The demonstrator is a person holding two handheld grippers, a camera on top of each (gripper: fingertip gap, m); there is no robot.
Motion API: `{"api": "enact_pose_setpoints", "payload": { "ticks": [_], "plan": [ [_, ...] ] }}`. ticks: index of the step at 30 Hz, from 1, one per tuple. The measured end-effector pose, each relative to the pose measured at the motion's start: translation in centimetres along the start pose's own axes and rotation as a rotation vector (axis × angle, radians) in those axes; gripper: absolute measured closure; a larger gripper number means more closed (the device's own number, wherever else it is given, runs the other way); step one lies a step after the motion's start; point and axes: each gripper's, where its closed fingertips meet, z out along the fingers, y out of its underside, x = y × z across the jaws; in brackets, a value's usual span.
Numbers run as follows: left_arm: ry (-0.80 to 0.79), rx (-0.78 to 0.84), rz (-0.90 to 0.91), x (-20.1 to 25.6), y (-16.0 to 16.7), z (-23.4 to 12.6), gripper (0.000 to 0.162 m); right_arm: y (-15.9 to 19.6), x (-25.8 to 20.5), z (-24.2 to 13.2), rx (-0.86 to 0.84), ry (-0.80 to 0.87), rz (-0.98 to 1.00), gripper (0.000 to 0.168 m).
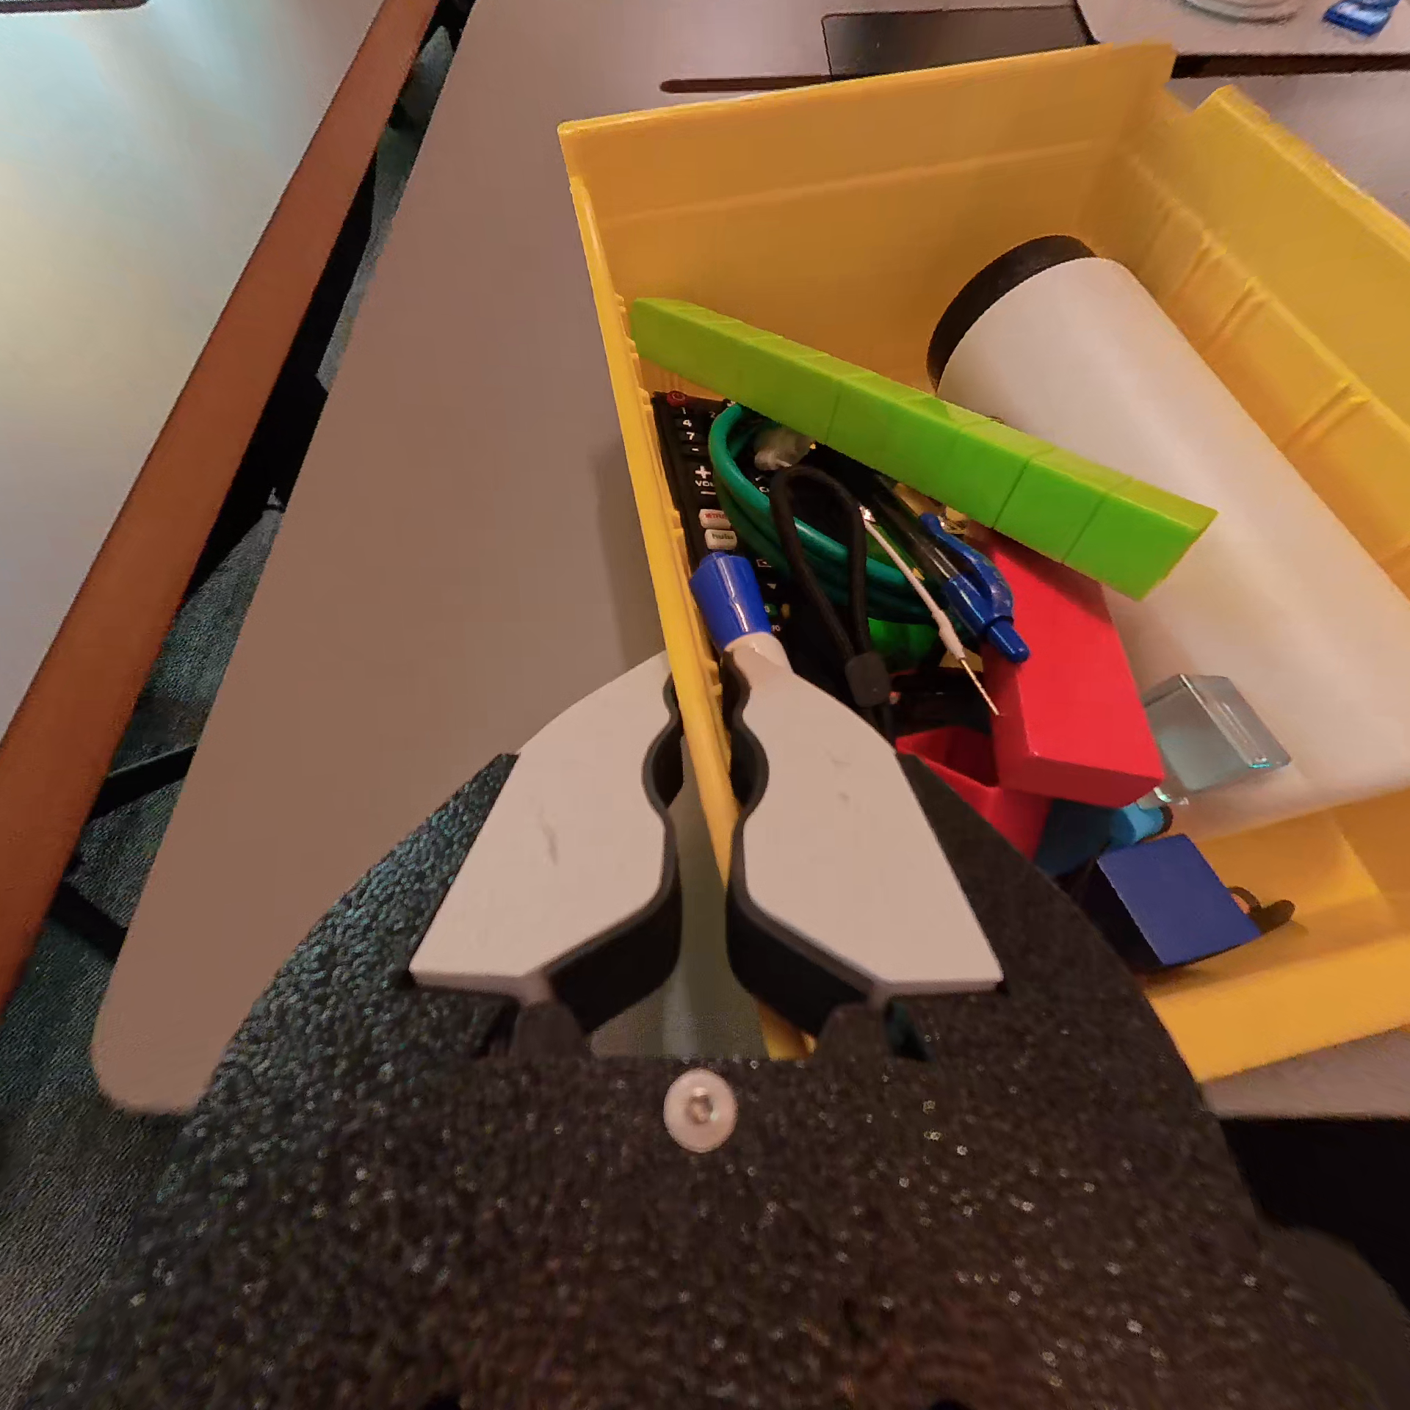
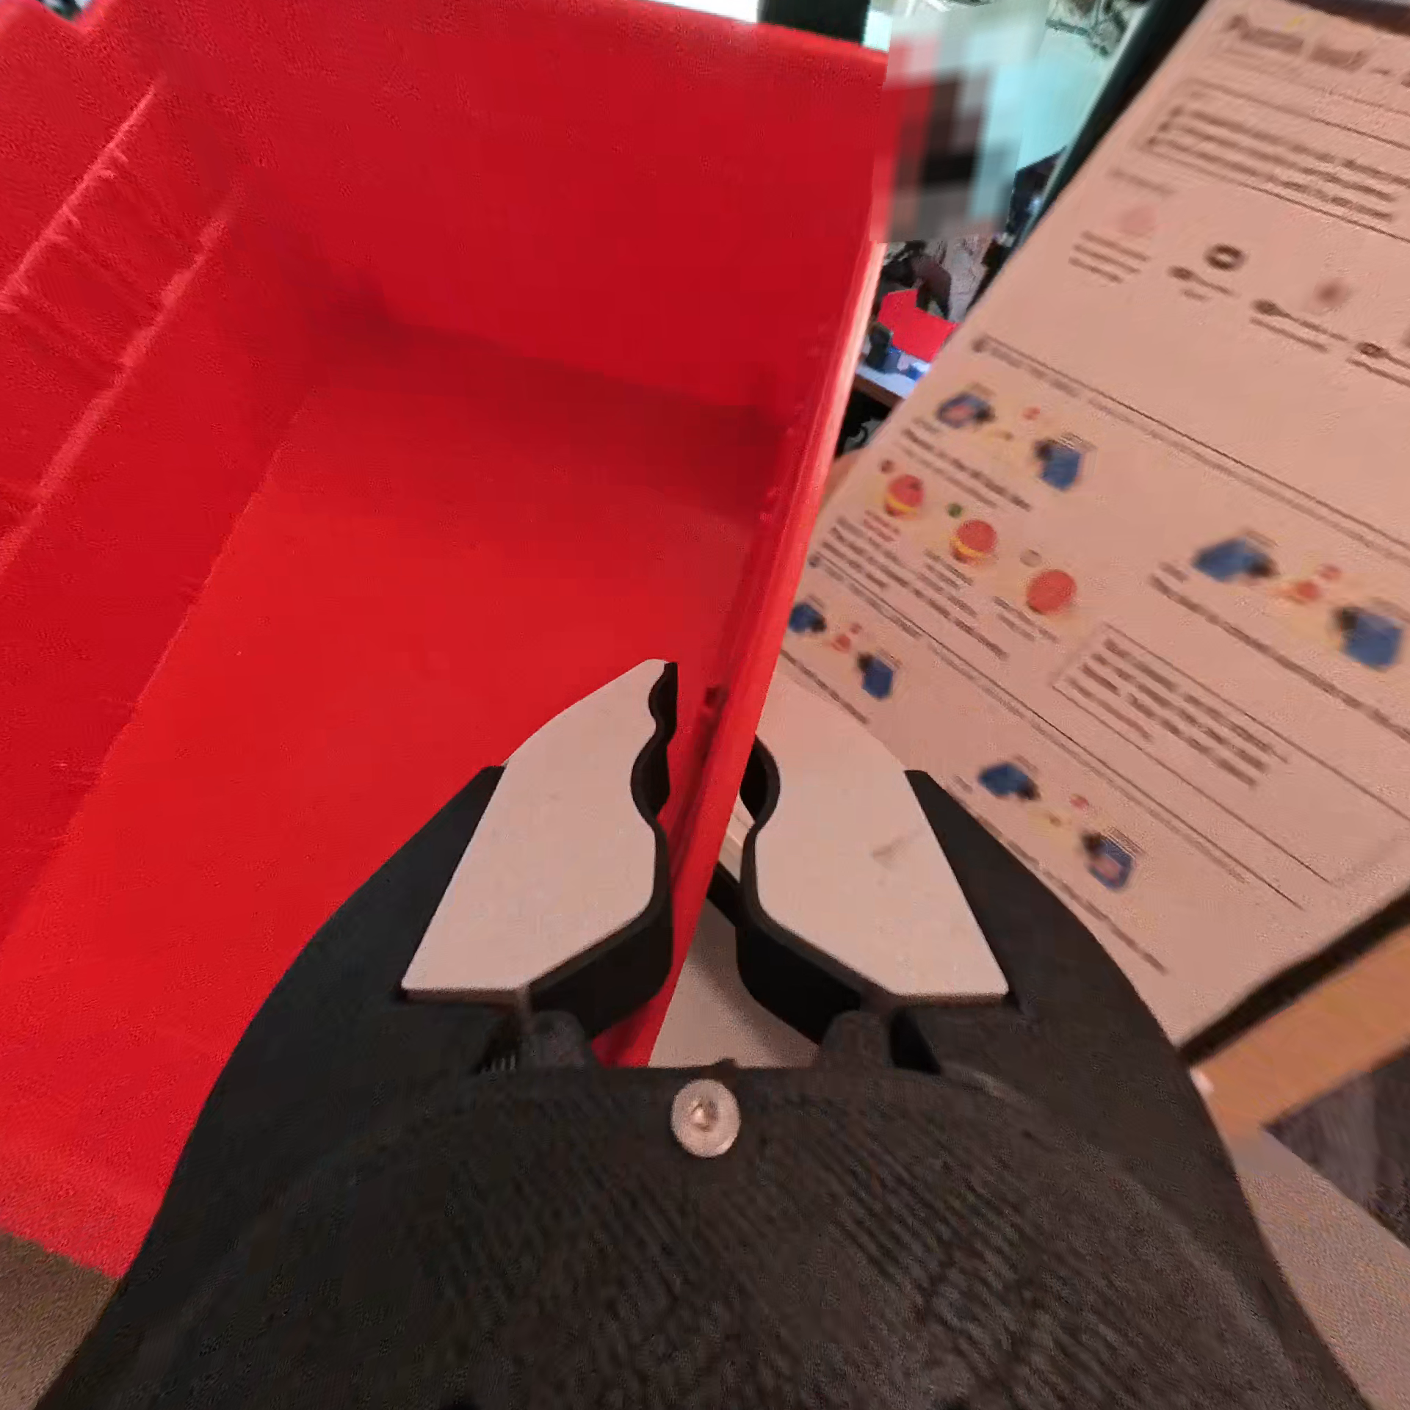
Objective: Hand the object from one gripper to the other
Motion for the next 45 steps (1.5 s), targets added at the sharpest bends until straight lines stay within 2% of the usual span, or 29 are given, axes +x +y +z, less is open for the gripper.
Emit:
{"api": "enact_pose_setpoints", "payload": {
  "ticks": [2,4,9,13,15,18,22,28,32,35,38,42,45],
  "plan": [
    [0.021,0.004,-0.001,-0.7,-1.2,2.0,0.155,3.0,4.4,-5.1,-0.012,-0.003,0.072,0.155],
    [0.040,0.003,0.018,-1.4,-2.8,4.5,0.155,7.4,8.6,-10.0,-0.061,0.017,0.140,0.155],
    [0.120,-0.006,0.025,-2.2,-8.1,13.0,0.155,20.9,18.3,-21.5,-0.195,0.170,0.354,0.156],
    [0.148,-0.012,0.068,-2.1,-12.6,20.1,0.155,30.8,24.2,-29.0,-0.270,0.323,0.556,0.154],
    [0.157,-0.024,0.074,-2.1,-14.4,23.1,0.155,34.1,26.5,-32.0,-0.293,0.401,0.591,0.153],
    [0.148,-0.037,0.088,-2.0,-16.4,26.3,0.155,37.1,29.0,-35.5,-0.327,0.513,0.552,0.153],
    [0.122,-0.071,0.113,-1.9,-17.6,28.4,0.154,40.3,29.9,-37.1,-0.407,0.535,0.565,0.153],
    [0.103,-0.136,0.155,-1.9,-17.6,28.7,0.152,42.0,29.7,-36.1,-0.467,0.449,0.628,0.152],
    [0.082,-0.192,0.172,-2.0,-17.5,28.6,0.150,41.9,29.4,-34.7,-0.521,0.414,0.542,0.154],
    [0.033,-0.256,0.174,-2.4,-17.5,28.2,0.141,41.6,29.0,-34.0,-0.553,0.401,0.500,0.151],
    [0.006,-0.280,0.225,-2.4,-18.4,27.1,0.127,40.9,29.1,-34.8,-0.598,0.459,0.348,0.126],
    [-0.060,-0.273,0.225,-2.2,-21.3,24.7,0.112,36.9,28.6,-36.7,-0.570,0.562,0.150,0.104],
    [0.049,-0.261,0.129,1.6,-23.5,24.1,0.106,32.5,26.2,-36.8,-0.461,0.587,0.112,0.083]
  ]
}}
